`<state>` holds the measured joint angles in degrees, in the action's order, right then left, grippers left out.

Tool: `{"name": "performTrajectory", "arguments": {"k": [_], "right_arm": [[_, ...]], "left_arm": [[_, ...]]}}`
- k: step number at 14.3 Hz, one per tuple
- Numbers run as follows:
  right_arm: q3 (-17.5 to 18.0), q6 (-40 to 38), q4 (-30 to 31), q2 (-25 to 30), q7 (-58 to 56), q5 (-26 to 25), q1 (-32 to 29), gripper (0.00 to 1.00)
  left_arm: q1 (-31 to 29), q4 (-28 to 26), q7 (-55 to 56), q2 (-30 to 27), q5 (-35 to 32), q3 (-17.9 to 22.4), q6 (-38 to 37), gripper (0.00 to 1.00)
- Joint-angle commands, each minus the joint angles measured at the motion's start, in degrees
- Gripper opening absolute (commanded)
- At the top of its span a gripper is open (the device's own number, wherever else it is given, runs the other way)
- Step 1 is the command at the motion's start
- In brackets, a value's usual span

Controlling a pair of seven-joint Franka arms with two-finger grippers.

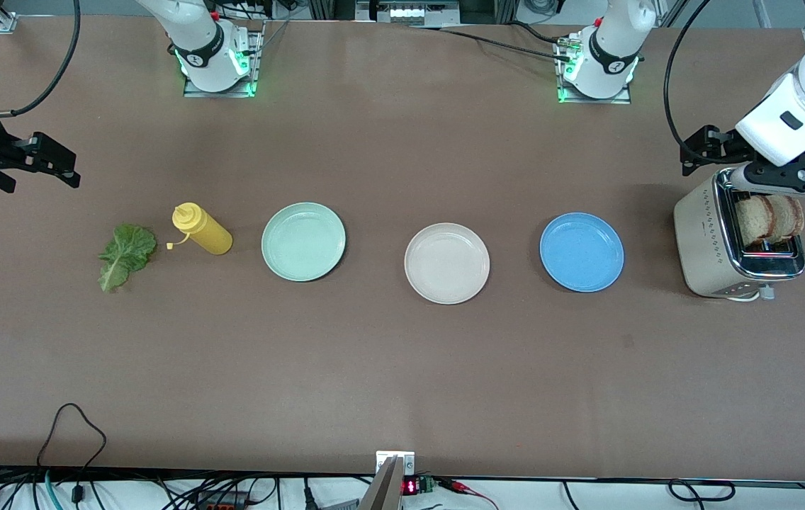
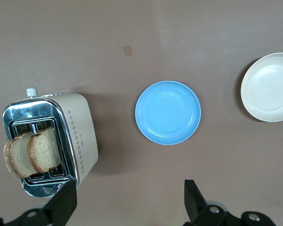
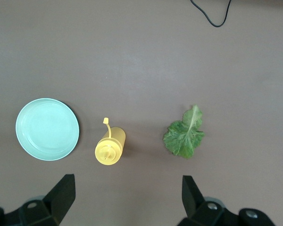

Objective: Make sandwich in beige plate with both arms
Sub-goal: 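Move the left gripper down toward the bread slices in the toaster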

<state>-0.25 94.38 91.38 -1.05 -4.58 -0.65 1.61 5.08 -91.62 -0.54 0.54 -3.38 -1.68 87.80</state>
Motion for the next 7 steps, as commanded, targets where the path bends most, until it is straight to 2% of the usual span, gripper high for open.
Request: {"name": "performTrajectory", "arguments": {"k": [1, 7], "right_arm": [[0.17, -0.51, -1.29, -0.53, 0.01, -0.49, -0.3, 1.0], [0.17, -0.42, -1.29, -0.53, 0.02, -0.49, -0.3, 1.0]], "left_arm": [[-0.25, 1.89, -1.13, 0.87, 0.39, 0.18, -0.87, 1.0], [-0.16, 1.8, -0.87, 0.96, 0.48, 0.36, -1.05, 1.0]]}}
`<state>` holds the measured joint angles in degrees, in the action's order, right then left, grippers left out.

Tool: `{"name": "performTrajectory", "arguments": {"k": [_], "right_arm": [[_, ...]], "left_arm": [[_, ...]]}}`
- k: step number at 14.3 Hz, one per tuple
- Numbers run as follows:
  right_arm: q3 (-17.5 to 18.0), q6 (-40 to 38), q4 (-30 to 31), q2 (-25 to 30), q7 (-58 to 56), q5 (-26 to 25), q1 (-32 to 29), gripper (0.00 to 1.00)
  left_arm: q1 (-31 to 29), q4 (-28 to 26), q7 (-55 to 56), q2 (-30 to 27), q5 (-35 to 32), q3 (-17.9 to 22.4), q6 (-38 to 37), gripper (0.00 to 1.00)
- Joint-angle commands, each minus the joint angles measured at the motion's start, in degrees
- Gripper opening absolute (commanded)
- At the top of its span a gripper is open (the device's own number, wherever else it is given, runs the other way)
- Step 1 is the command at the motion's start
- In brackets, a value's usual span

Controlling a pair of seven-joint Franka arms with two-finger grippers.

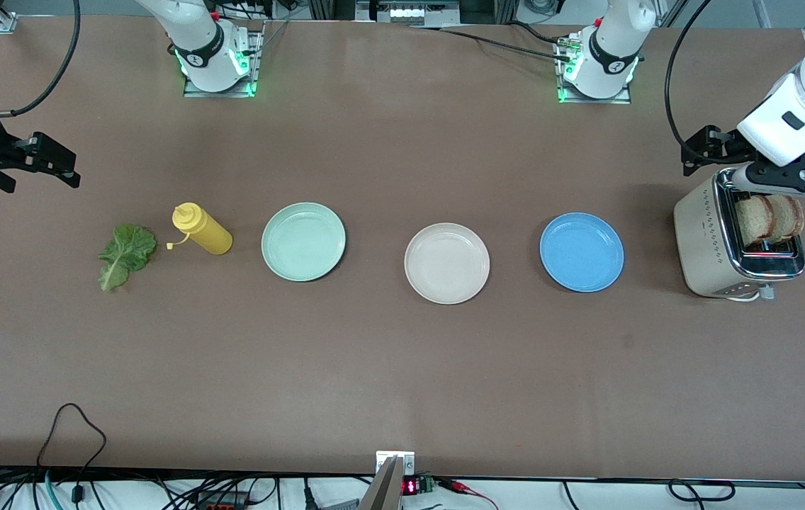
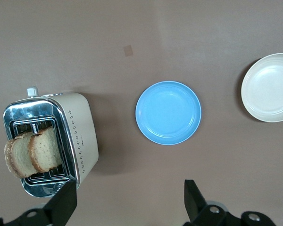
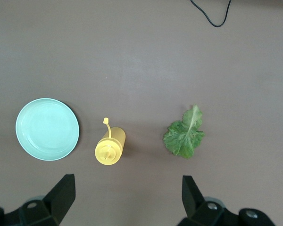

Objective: Make sandwich in beige plate with both arms
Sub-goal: 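Move the left gripper down toward the bread slices in the toaster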

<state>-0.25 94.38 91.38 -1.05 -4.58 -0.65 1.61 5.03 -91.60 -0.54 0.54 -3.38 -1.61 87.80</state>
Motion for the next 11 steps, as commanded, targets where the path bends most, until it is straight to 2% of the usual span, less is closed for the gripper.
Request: {"name": "performTrajectory", "arguments": {"k": [1, 7, 11], "right_arm": [[0.17, -0.42, -1.29, -0.53, 0.01, -0.49, -0.3, 1.0], [0.17, -0.42, -1.29, -0.44, 0.02, -0.49, -0.3, 1.0], [-0.27, -0.51, -1.47, -0.44, -0.07, -0.41, -0.3, 1.0]], "left_arm": [[-0.2, 1.68, -0.69, 0.95, 0.48, 0.29, -1.14, 1.0], [-0.28, 1.6, -0.34, 1.39, 1.18, 0.38, -4.73, 1.0], [-0.72, 4.22, -0.16, 5.95, 0.39, 0.55, -4.91, 1.0]]}}
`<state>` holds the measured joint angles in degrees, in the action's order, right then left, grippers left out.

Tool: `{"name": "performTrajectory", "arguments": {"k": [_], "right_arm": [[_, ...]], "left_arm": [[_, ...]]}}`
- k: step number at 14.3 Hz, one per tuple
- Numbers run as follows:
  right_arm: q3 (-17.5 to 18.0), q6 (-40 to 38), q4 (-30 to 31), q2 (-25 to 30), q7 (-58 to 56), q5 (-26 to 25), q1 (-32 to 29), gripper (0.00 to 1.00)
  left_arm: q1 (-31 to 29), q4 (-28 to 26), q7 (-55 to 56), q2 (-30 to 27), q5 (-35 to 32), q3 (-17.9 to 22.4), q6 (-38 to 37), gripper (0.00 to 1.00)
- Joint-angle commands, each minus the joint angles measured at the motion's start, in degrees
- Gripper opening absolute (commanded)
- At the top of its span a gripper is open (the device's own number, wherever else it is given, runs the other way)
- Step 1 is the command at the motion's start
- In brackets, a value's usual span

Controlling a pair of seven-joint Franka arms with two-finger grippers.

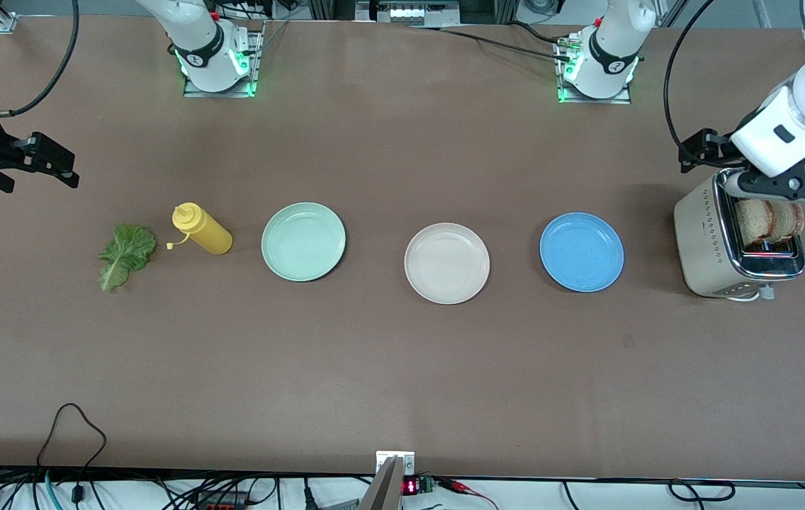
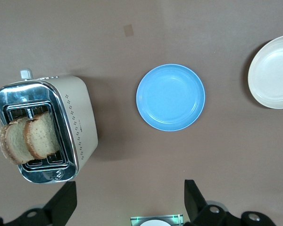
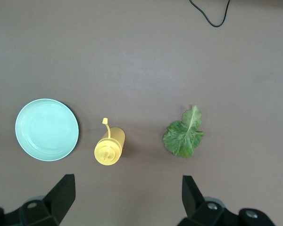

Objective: Make sandwich in beige plate with both arms
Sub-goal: 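Move the left gripper down toward the bread slices in the toaster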

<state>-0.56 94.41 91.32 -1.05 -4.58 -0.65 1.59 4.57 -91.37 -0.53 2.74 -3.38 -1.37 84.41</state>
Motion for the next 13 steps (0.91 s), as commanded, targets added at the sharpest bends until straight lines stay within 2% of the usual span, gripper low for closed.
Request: {"name": "performTrajectory", "arguments": {"k": [1, 5, 9, 11, 13], "right_arm": [[0.03, -0.54, -1.41, -0.44, -0.16, -0.41, -0.28, 1.0], [0.03, -0.46, -1.41, -0.44, 0.01, -0.41, -0.28, 1.0], [0.03, -0.45, -1.41, -0.44, 0.01, -0.41, -0.28, 1.0], [0.03, -0.54, -1.41, -0.44, -0.07, -0.41, -0.28, 1.0], [0.03, -0.54, -1.41, -0.44, -0.25, -0.41, -0.28, 1.0]], "left_arm": [[-0.61, 4.18, -0.52, 4.2, 0.3, 0.4, -1.61, 1.0], [-5.17, 3.75, -4.63, 6.31, -1.63, 0.4, -1.88, 1.0], [-12.29, 2.43, -11.57, 7.46, -1.63, 0.32, -0.39, 1.0], [-14.49, 0.94, -16.41, 7.46, -1.63, 0.32, 3.55, 1.0], [-16.52, -3.09, -18.18, 6.94, -1.63, 0.32, 8.55, 1.0]]}}
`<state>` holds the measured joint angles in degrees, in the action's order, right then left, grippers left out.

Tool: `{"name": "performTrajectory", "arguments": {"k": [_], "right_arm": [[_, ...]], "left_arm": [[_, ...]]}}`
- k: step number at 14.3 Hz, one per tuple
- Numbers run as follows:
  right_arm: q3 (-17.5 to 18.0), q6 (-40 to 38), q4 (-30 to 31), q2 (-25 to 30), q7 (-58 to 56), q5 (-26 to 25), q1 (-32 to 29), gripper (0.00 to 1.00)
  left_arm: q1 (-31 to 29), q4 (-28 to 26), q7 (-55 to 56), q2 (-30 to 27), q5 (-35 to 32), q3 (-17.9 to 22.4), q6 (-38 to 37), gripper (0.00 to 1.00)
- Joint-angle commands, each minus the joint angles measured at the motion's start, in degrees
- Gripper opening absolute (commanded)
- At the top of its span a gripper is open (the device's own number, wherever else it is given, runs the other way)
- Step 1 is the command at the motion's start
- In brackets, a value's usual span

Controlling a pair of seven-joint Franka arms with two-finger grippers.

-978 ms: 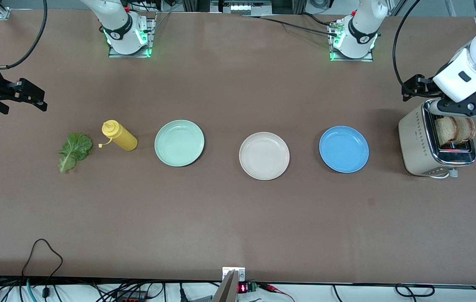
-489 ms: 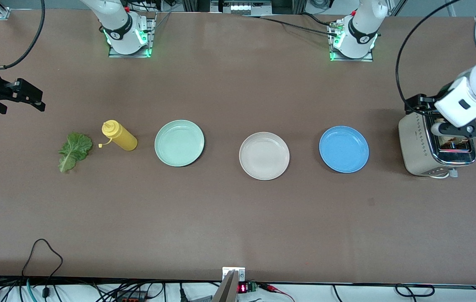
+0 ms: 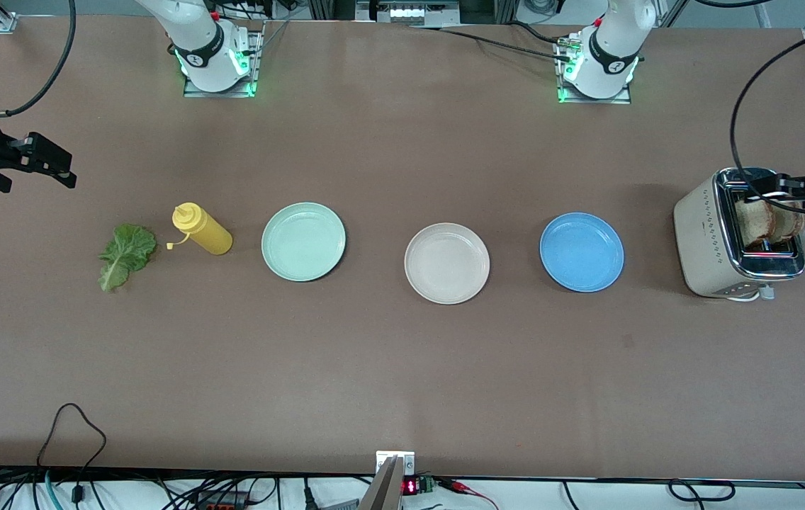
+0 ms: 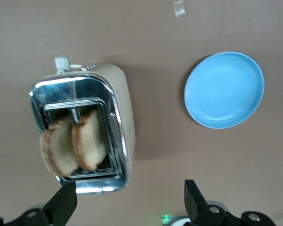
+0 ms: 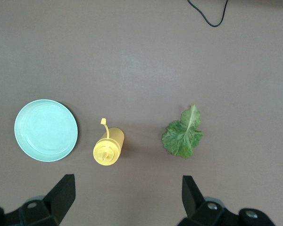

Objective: Make sandwich in beige plate with both arms
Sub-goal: 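Grasp one bread slice in the toaster with the left gripper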

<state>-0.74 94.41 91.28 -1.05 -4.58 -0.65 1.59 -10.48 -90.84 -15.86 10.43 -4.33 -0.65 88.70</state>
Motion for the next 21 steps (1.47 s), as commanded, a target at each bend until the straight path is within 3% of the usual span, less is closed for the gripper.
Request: {"name": "performTrajectory", "arguments": {"k": [1, 8, 12, 21], "right_arm": [[0.21, -0.55, -1.37, -0.44, -0.25, -0.49, -0.28, 1.0], [0.12, -0.55, -1.37, -0.35, 0.01, -0.32, -0.28, 1.0], [0.21, -0.55, -1.37, -0.44, -0.16, -0.41, -0.28, 1.0], [0.21, -0.55, -1.37, -0.35, -0.34, -0.32, -0.19, 1.0]], "left_arm": [[-2.17, -6.42, -3.29, -1.46, -0.68, -0.41, 7.16, 1.0], [-5.96, -20.41, -6.29, -5.86, -0.68, -0.67, 21.33, 0.99], [-7.8, -24.55, -6.55, -6.13, -0.68, -0.67, 25.02, 0.94], [-9.83, -27.8, -9.1, -5.86, -0.68, -0.76, 29.59, 0.76]]}}
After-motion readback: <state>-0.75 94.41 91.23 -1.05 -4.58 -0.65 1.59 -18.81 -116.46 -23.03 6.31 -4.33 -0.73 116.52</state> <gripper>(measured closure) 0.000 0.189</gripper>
